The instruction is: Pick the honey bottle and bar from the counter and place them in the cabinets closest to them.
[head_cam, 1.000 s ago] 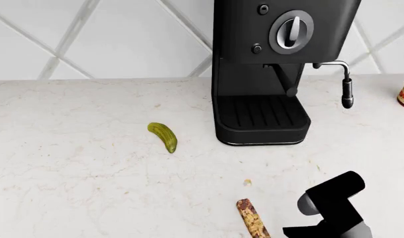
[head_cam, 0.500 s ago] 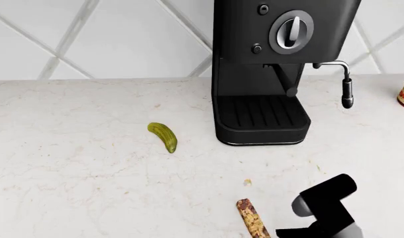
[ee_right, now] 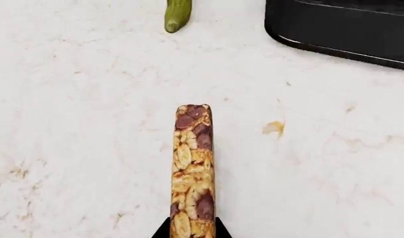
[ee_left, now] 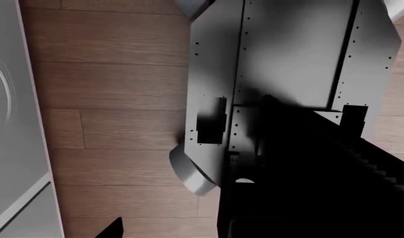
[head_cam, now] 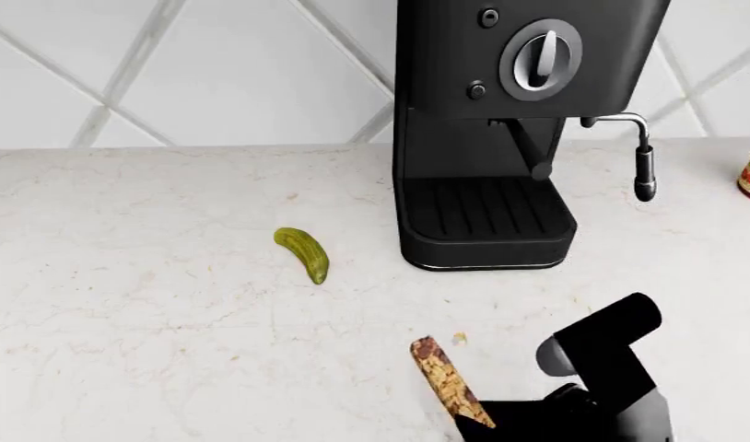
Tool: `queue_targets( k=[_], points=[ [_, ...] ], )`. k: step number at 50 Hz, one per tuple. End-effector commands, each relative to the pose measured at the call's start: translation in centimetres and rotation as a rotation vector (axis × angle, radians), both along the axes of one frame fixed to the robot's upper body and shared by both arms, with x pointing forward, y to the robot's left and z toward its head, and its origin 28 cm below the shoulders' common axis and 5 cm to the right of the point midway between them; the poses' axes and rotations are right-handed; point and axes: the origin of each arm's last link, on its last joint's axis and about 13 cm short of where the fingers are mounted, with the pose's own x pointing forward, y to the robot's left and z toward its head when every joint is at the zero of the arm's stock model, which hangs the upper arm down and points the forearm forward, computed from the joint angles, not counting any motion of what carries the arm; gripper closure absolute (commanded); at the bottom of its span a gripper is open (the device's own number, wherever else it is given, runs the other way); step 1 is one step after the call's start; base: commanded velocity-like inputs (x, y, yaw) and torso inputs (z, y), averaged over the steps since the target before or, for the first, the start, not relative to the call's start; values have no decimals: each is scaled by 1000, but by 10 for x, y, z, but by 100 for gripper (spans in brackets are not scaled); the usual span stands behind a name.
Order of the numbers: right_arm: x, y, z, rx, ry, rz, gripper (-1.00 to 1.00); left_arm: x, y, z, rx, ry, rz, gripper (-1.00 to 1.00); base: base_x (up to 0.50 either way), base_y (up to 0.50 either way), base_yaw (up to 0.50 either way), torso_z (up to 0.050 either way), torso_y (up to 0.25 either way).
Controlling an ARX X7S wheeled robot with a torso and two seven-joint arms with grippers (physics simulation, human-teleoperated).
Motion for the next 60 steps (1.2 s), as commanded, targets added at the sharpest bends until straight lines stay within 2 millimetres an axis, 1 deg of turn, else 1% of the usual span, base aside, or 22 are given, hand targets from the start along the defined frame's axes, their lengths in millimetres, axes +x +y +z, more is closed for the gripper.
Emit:
queue_targets(
  k=[1, 9, 12, 25, 29, 42, 47, 60],
  points=[
    [9, 5, 55, -34, -317, 13, 100, 0, 0, 0, 2, -7, -2, -100, 0, 0, 0, 0, 0],
    [9, 11, 101, -36, -522, 41, 100, 0, 0, 0, 4, -14, -2, -100, 0, 0, 0, 0, 0],
    [10, 12, 115, -34, -585, 56, 100, 0, 0, 0, 4, -16, -3, -100, 0, 0, 0, 0, 0],
    [13, 20, 160, -30, -781, 85, 100, 1, 0, 0, 6, -25, -4, -100, 0, 0, 0, 0, 0],
    [16, 21, 172, -27, -833, 75, 100, 1, 0, 0, 6, -26, -4, -100, 0, 0, 0, 0, 0],
    [25, 27, 229, 36, -1019, 59, 100, 1, 0, 0, 4, -28, 2, -100, 0, 0, 0, 0, 0],
    [26, 29, 240, 51, -1051, 55, 100, 1, 0, 0, 4, -29, 5, -100, 0, 0, 0, 0, 0],
    [28, 29, 250, 61, -1083, 51, 100, 1, 0, 0, 6, -30, 4, -100, 0, 0, 0, 0, 0]
  ],
)
